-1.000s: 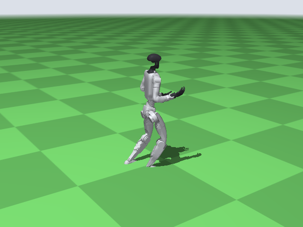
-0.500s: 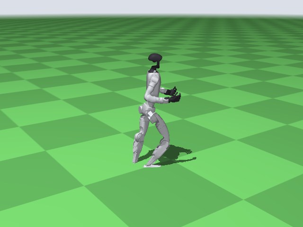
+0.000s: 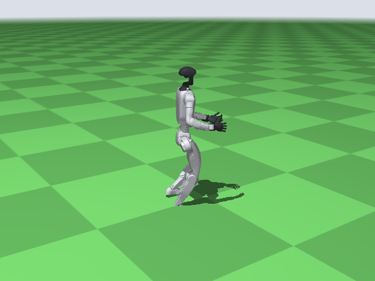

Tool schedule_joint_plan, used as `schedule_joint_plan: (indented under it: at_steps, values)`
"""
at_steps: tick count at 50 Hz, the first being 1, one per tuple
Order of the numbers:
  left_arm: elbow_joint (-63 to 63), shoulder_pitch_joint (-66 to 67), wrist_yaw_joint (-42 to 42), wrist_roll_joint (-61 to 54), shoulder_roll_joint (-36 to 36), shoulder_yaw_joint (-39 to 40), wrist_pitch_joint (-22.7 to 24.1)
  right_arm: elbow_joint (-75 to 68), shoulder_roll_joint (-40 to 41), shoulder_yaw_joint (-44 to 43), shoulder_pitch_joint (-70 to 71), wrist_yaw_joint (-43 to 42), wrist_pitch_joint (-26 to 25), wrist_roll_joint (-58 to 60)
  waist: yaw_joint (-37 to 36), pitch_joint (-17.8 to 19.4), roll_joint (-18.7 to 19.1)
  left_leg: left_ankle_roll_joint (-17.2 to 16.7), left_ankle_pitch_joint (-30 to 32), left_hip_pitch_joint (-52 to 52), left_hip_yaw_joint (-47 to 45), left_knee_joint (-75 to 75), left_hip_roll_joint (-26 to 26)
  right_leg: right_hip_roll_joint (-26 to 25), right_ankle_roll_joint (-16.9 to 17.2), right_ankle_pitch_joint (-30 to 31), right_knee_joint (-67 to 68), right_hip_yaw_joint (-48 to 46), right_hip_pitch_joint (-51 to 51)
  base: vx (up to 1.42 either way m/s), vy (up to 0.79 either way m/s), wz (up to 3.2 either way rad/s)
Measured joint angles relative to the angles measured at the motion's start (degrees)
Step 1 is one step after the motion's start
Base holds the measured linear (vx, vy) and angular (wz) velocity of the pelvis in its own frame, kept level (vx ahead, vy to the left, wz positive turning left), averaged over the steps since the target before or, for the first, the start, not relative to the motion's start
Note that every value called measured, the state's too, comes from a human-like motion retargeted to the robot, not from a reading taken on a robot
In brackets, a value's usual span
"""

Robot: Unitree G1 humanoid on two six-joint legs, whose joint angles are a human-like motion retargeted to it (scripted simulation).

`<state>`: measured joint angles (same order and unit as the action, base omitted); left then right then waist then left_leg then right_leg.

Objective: Dance

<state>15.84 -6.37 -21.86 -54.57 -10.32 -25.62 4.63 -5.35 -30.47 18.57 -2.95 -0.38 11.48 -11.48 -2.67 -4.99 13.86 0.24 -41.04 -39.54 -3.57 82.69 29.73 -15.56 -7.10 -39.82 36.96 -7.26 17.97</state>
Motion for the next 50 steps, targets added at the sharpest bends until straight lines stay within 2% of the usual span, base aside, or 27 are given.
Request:
schedule_joint_plan:
  at_steps: [6, 8, 10, 12, 14, 18, 22, 25, 27, 30, 35, 42, 50]
  values:
    - [-3.69, 9.13, 1.67, -4.43, -0.16, 4.46, -0.36, -2.45, 2.86, 4.56, -2.18, 8.03, -2.34, -4.94, -2.16, -2.91, -4.22, -0.68, -2.42, 3.26, 1.16, -19.98, -12.09, 6.42, 2.27, -1.30, 0.85, 1.06, 0.34, 0.21, 0.22, 0.08]
    - [-2.88, 13.18, 1.98, -6.50, 0.05, 5.47, -1.07, -0.25, 3.48, 4.04, -1.96, 8.42, -1.98, -8.37, -2.37, -3.05, -4.75, -0.26, -3.31, 4.59, 0.57, -21.85, -13.96, 8.18, 2.77, -2.21, 4.04, 0.84, 1.46, 0.17, 0.26, 0.17]
    - [-1.45, 17.92, 2.25, -8.88, -0.39, 6.36, -2.28, 4.42, 2.29, 2.99, -1.21, 8.20, -1.72, -13.44, -1.11, -3.52, -7.55, 0.89, -2.12, 7.88, -2.13, -27.26, -19.13, 13.41, 3.60, -3.31, 8.41, 0.66, 2.77, 0.18, 0.25, 0.38]
    - [0.72, 22.17, 2.50, -9.51, -1.30, 6.66, -3.03, 9.00, 1.14, 2.11, 0.99, 7.70, -0.58, -16.36, -0.59, -3.02, -8.69, 1.30, -1.92, 9.37, -3.43, -28.13, -21.54, 16.98, 4.35, -2.37, 14.46, -0.20, 4.43, 0.12, 0.23, 0.39]
    - [2.94, 26.13, 2.45, -9.48, -2.84, 6.82, -3.66, 14.69, -1.23, 1.46, 3.96, 7.09, 0.13, -19.68, 0.78, -2.67, -11.63, 2.41, -0.43, 12.29, -5.44, -32.20, -26.85, 23.06, 5.81, -0.70, 21.28, -0.76, 6.42, 0.10, 0.21, 0.48]
    - [6.84, 32.53, 2.26, -7.01, -6.82, 6.31, -3.96, 22.79, -4.18, 0.77, 11.79, 6.12, 2.54, -23.70, 1.34, -1.75, -15.10, 3.66, 1.24, 15.40, -6.92, -35.02, -32.59, 29.03, 7.09, 0.40, 28.20, -2.16, 9.37, 0.08, 0.14, 0.25]
    - [8.07, 36.85, 1.64, -5.78, -9.48, 7.14, -3.87, 25.39, -3.76, 1.24, 18.65, 5.62, 4.17, -26.30, -0.51, -1.49, -16.55, 4.47, 0.93, 16.40, -7.05, -34.19, -32.75, 28.29, 5.29, -2.22, 24.84, -5.38, 9.08, 0.09, 0.03, -0.23]
    - [7.04, 38.54, 1.29, -5.90, -9.42, 9.22, -3.66, 23.93, -0.93, 1.93, 20.26, 5.64, 4.10, -27.62, -3.03, -1.32, -16.01, 3.93, -0.65, 15.83, -6.44, -30.89, -31.05, 25.92, 2.02, -5.18, 21.19, -8.89, 6.78, 0.08, -0.05, -0.61]
    - [5.22, 38.84, 1.24, -6.06, -8.58, 11.29, -3.48, 20.93, 2.01, 2.07, 19.53, 6.15, 3.42, -27.40, -4.53, -1.46, -14.96, 3.52, -1.84, 15.66, -5.75, -28.96, -28.29, 22.15, 0.25, -5.13, 16.98, -10.05, 4.58, 0.10, -0.06, -0.69]
    - [1.94, 38.08, 1.43, -6.94, -6.07, 13.65, -3.16, 15.71, 5.73, 2.05, 15.29, 7.13, 2.22, -27.20, -5.56, -1.30, -13.63, 3.01, -2.74, 15.99, -5.04, -26.47, -25.68, 18.82, -0.59, -4.87, 13.64, -10.30, 2.03, 0.10, -0.05, -0.54]
    - [-4.75, 35.19, 1.34, -12.02, -1.57, 16.83, -2.77, 6.70, 9.98, 1.35, 5.57, 8.38, -0.48, -26.95, -4.91, -1.22, -12.18, 3.21, -3.37, 18.17, -4.48, -26.17, -24.37, 16.00, -0.37, -4.32, 9.85, -9.22, -1.34, 0.11, -0.02, -0.39]
    - [-16.97, 28.50, -0.04, -23.70, 3.41, 19.83, -1.33, -3.97, 12.63, -0.88, -5.48, 8.45, -2.89, -29.94, -1.61, -1.26, -10.82, 4.09, -3.83, 21.36, -5.69, -28.44, -25.07, 15.52, 0.65, -4.09, 7.94, -6.72, -3.30, 0.08, 0.03, -0.38]
    - [-29.42, 16.68, 0.75, -29.19, 5.12, 22.48, 4.13, -9.33, 12.32, -4.08, -11.40, 7.62, -3.29, -35.32, 4.14, -1.35, -8.84, 4.45, -3.99, 23.68, -8.02, -31.12, -26.32, 15.76, 2.20, -3.64, 8.15, -2.94, -2.77, 0.02, 0.05, -0.49]
